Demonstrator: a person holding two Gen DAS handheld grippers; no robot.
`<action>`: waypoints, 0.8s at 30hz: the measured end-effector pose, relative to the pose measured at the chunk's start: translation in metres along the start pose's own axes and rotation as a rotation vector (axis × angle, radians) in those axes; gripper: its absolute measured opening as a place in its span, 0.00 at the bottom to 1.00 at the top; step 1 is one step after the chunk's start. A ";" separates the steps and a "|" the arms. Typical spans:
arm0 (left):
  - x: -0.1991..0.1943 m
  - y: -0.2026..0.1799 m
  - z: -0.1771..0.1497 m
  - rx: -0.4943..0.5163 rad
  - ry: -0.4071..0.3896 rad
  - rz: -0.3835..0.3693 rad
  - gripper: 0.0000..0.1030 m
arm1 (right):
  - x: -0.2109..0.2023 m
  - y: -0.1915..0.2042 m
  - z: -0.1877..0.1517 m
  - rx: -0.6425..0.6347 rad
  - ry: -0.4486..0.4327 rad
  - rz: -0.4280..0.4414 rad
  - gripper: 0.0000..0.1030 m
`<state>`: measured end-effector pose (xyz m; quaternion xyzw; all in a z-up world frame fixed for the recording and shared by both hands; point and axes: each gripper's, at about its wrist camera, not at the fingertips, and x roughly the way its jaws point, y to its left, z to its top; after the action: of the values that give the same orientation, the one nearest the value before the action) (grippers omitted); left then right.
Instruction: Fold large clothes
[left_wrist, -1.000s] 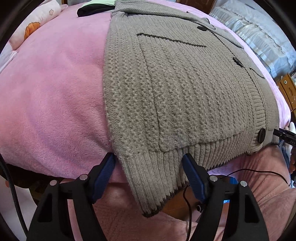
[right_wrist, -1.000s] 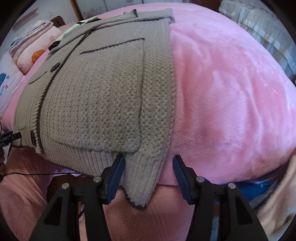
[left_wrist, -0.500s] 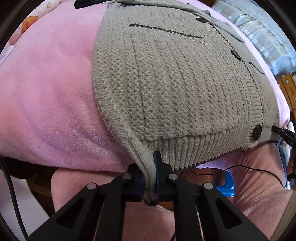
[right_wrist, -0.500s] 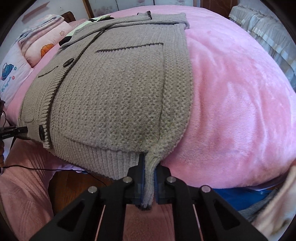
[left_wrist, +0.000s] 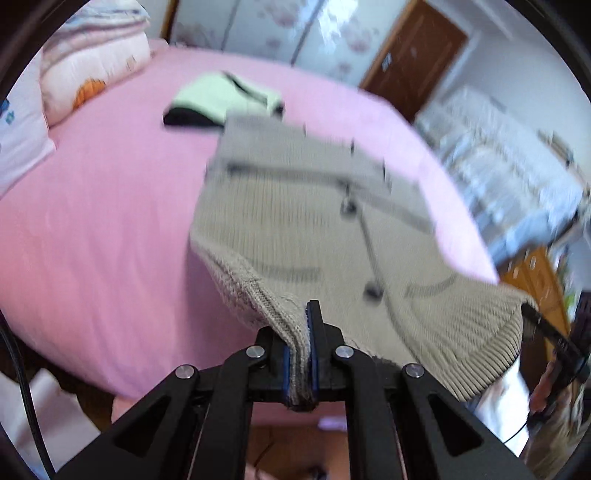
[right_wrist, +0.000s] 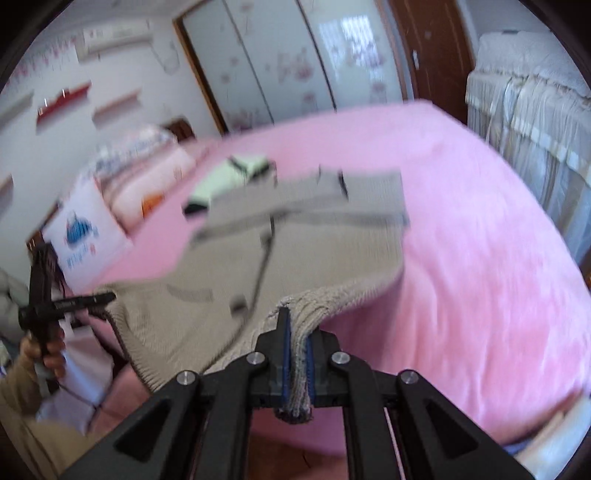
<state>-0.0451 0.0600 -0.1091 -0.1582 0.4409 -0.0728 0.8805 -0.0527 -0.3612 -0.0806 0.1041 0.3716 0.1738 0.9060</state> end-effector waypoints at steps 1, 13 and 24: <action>-0.004 0.001 0.013 -0.008 -0.026 0.002 0.05 | 0.001 0.000 0.017 0.005 -0.031 0.002 0.06; 0.082 0.013 0.199 0.012 -0.205 0.128 0.05 | 0.116 -0.057 0.168 0.110 -0.113 -0.165 0.05; 0.278 0.042 0.274 0.025 -0.019 0.288 0.06 | 0.309 -0.120 0.208 0.249 0.092 -0.280 0.06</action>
<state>0.3403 0.0838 -0.1791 -0.0831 0.4497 0.0501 0.8879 0.3281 -0.3630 -0.1698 0.1545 0.4420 0.0035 0.8836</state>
